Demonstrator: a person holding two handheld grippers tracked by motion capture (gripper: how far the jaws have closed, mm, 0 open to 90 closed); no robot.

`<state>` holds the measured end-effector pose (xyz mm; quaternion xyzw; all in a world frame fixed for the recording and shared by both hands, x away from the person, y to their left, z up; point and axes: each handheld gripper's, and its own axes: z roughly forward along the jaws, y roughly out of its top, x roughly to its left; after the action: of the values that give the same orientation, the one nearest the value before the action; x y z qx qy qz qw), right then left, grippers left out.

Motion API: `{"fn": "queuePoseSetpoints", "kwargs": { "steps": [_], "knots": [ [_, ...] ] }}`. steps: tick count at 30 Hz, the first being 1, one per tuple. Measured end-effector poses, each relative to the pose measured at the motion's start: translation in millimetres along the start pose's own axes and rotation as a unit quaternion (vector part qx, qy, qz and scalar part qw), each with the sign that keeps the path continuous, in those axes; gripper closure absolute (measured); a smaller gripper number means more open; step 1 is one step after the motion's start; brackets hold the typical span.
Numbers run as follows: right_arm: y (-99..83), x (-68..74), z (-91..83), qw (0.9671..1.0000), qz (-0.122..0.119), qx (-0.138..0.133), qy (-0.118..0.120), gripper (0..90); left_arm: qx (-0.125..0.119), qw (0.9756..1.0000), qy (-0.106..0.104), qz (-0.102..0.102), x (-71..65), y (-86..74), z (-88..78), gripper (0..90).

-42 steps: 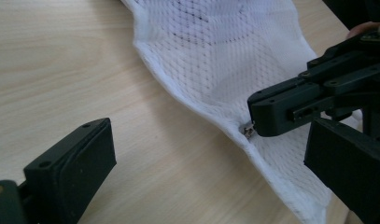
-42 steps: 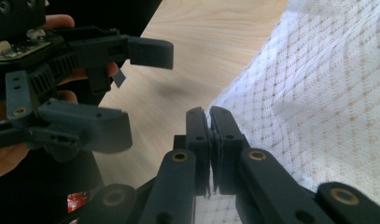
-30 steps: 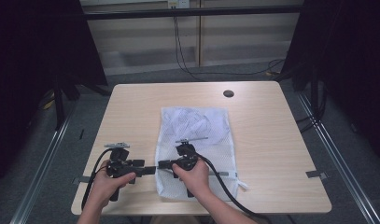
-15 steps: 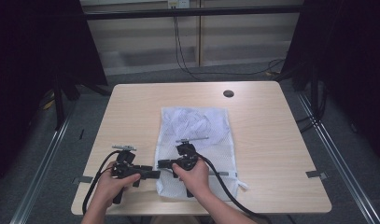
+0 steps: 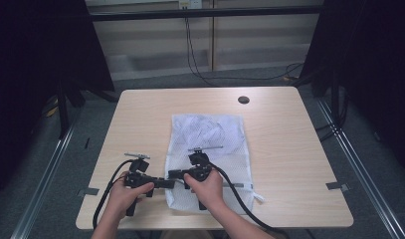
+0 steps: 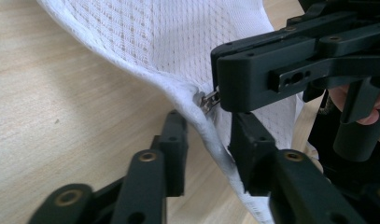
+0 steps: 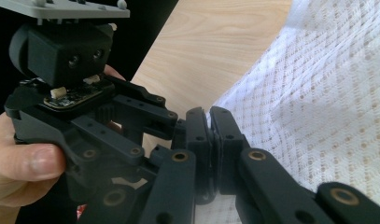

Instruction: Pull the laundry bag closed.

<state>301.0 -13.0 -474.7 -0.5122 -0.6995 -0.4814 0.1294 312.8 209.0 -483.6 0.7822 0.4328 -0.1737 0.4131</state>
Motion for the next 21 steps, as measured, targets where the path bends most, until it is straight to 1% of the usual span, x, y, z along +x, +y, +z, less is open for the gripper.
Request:
{"fn": "queuePoseSetpoints", "kwargs": {
  "steps": [1, 2, 3, 6, 8, 10, 11, 14, 15, 19, 21],
  "knots": [
    [0.3, 0.2, -0.4, 1.0000, 0.002, -0.001, 0.001, 87.1, 0.001, 1.0000, -0.002, -0.001, 0.2, 0.1, -0.1, 73.1],
    [0.8, -0.1, -1.4, 1.0000, 0.003, -0.001, 0.000, 87.1, 0.002, 1.0000, -0.004, -0.003, 0.9, 0.4, -0.4, 79.2],
    [1.1, -0.3, -1.9, 1.0000, 0.003, -0.002, 0.001, 87.1, -0.002, 0.9999, -0.008, -0.010, 0.4, 0.3, -0.3, 80.9],
    [1.7, -0.7, -3.0, 1.0000, 0.005, -0.002, 0.001, 87.1, -0.001, 0.9999, -0.009, -0.011, 0.4, 0.3, -0.3, 85.4],
    [2.0, -1.3, -4.0, 1.0000, 0.006, -0.001, 0.003, 87.1, -0.003, 0.9998, -0.010, -0.018, -0.1, 0.4, -0.5, 86.5],
    [2.4, -1.6, -4.7, 0.9999, 0.009, -0.002, 0.006, 87.1, -0.003, 0.9998, -0.008, -0.016, 0.6, 0.7, -1.0, 87.2],
    [2.4, -1.8, -5.1, 0.9999, 0.008, -0.003, 0.006, 87.1, -0.005, 0.9998, -0.007, -0.019, 0.2, 0.7, -0.9, 87.5],
    [2.5, -2.3, -6.0, 0.9999, 0.010, -0.003, 0.008, 87.2, -0.008, 0.9996, -0.010, -0.024, -0.7, 0.8, -1.4, 87.8],
    [2.8, -2.4, -6.5, 0.9999, 0.012, -0.003, 0.010, 87.2, -0.008, 0.9997, -0.011, -0.021, -0.6, 0.9, -1.6, 87.8],
    [3.5, -3.5, -9.1, 0.9999, 0.013, 0.000, 0.010, 87.2, -0.009, 0.9995, -0.016, -0.025, -0.9, 0.8, -2.3, 87.9],
    [3.5, -4.2, -10.0, 0.9997, 0.018, 0.001, 0.014, 87.2, -0.010, 0.9995, -0.015, -0.026, -1.2, 0.6, -1.9, 88.0]
  ]
}}
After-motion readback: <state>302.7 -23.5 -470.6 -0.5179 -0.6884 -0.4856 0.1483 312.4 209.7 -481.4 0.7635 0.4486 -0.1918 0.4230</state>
